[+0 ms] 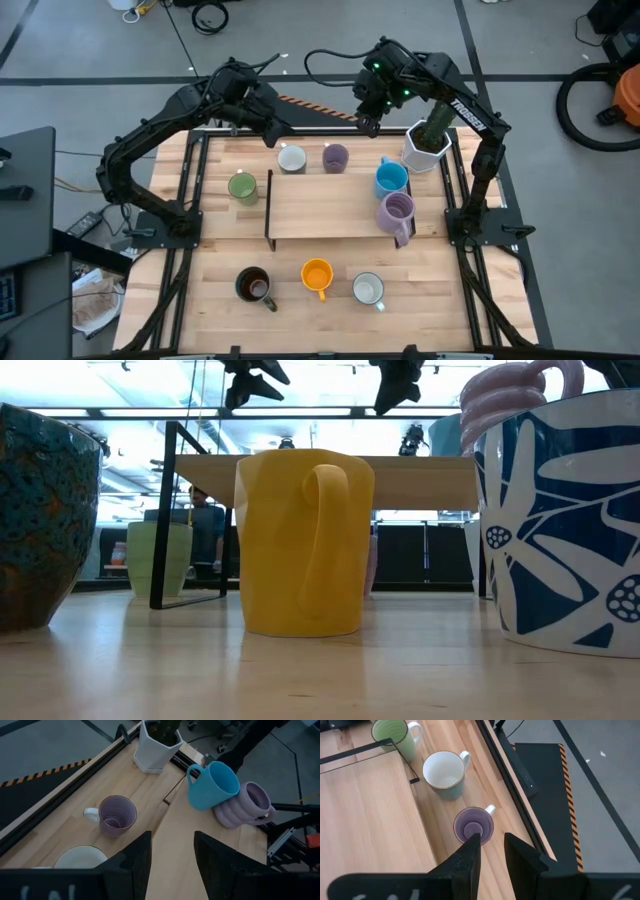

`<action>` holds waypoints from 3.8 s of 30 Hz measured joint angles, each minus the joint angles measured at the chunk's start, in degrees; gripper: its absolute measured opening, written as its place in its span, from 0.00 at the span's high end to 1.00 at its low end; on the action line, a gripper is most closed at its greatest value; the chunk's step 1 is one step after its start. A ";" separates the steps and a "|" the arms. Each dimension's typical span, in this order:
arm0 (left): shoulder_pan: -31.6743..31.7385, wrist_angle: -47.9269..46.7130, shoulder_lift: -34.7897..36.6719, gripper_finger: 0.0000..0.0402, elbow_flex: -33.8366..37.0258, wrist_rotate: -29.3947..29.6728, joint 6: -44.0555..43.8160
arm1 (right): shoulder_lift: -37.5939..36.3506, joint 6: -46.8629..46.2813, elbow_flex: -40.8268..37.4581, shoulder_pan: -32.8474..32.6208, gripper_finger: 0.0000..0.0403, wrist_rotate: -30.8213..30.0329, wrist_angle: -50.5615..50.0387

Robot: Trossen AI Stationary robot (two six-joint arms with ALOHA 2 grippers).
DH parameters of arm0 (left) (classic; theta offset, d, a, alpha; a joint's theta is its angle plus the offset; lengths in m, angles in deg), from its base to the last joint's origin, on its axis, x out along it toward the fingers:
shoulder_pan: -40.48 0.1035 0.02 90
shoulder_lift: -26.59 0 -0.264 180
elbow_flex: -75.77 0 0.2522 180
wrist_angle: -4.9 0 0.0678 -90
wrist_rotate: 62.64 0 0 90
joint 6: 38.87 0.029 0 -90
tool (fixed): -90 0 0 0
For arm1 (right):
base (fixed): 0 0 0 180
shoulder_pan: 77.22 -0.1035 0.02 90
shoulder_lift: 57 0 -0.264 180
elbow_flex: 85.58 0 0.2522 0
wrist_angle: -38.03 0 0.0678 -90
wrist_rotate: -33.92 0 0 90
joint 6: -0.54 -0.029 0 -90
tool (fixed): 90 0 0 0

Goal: Place coffee mugs
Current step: Put the violet mug on the shelf

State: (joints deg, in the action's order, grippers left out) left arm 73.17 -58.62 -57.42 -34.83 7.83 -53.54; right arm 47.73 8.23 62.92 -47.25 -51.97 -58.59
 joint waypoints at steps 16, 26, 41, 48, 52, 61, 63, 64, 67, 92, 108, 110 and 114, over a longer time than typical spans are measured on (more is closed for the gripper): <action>-0.20 -13.40 6.78 0.62 0.09 11.81 8.23 | 0.19 -0.64 -7.67 -1.89 0.77 0.02 6.44; -0.20 -4.41 17.83 0.62 11.34 13.53 7.81 | 1.89 -6.21 -7.65 -2.68 0.77 3.69 11.55; -0.17 1.78 27.60 0.62 20.65 13.74 -4.17 | 12.15 -2.53 -7.65 -5.22 0.77 0.02 10.61; -0.95 1.65 29.02 0.62 20.65 11.89 -9.20 | 15.86 -1.46 -7.65 -5.22 0.75 -2.85 10.32; -1.77 1.55 29.97 0.62 20.65 11.29 -10.67 | 16.96 -1.20 -7.63 -5.22 0.68 -2.75 9.93; -2.10 1.51 30.91 0.62 20.63 11.28 -11.78 | 19.50 0.01 -7.65 -5.22 0.50 -2.55 7.58; -2.07 1.50 30.88 0.62 20.63 11.32 -11.78 | 19.89 0.02 -7.65 -5.20 0.49 -2.25 7.91; -2.08 1.50 30.88 0.62 20.63 11.30 -11.76 | 20.00 0.13 -7.65 -5.09 0.48 -1.71 7.71; -2.08 1.48 30.75 0.62 20.63 11.32 -11.74 | 19.95 2.06 -7.66 -4.69 0.48 0.70 8.97; -2.08 1.46 30.77 0.62 20.63 11.34 -11.66 | 19.89 -0.03 -19.96 -5.59 0.50 0.21 13.88; -2.08 1.48 30.77 0.62 20.63 11.34 -11.58 | 19.56 -0.54 -23.52 -5.75 0.70 0.57 17.54; -2.08 1.48 30.77 0.62 20.63 11.34 -11.58 | 19.87 -0.42 -23.55 -5.73 0.74 -0.33 17.89; -2.08 1.48 30.77 0.62 20.63 11.36 -11.58 | 20.02 -0.08 -23.65 -5.73 0.83 -0.30 17.53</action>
State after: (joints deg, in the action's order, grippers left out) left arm 71.09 -57.13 -26.64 -14.20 19.19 -65.12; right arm 67.75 8.15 39.27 -52.97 -52.27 -41.06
